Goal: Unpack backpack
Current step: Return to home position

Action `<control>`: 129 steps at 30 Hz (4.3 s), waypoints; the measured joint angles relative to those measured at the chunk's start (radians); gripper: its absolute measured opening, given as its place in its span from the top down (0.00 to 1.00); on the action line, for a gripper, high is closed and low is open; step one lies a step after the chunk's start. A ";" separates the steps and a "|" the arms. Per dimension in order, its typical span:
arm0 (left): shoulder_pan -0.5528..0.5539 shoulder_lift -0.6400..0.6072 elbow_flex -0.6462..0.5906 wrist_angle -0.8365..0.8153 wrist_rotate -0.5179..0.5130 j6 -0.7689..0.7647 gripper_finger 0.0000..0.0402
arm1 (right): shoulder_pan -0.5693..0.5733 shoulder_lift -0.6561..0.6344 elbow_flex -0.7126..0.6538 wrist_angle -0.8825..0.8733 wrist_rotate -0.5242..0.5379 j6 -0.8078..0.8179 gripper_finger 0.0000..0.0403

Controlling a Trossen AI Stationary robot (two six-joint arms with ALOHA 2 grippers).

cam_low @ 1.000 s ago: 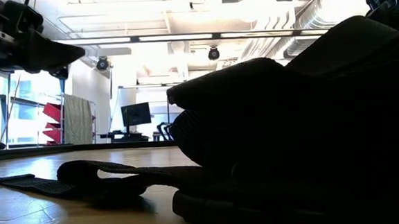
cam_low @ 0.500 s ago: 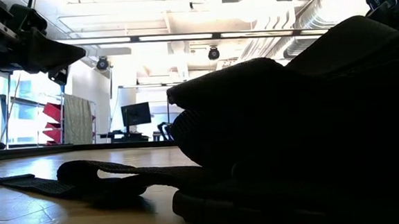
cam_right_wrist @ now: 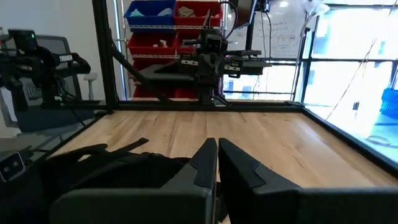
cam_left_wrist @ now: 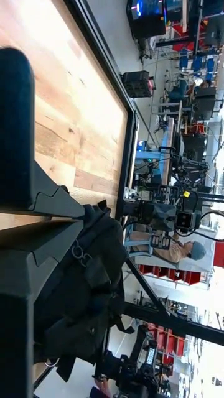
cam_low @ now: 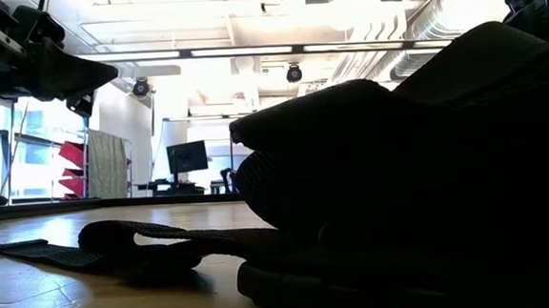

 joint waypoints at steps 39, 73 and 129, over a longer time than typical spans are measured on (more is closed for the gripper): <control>0.000 0.000 0.000 0.000 0.000 0.000 1.00 | 0.000 0.000 0.000 0.000 0.003 -0.005 1.00; 0.000 0.000 0.000 0.000 0.000 0.000 1.00 | 0.000 0.000 0.000 0.000 0.003 -0.006 1.00; 0.000 0.000 0.000 0.000 0.000 0.000 1.00 | 0.000 0.000 0.000 0.000 0.004 -0.006 1.00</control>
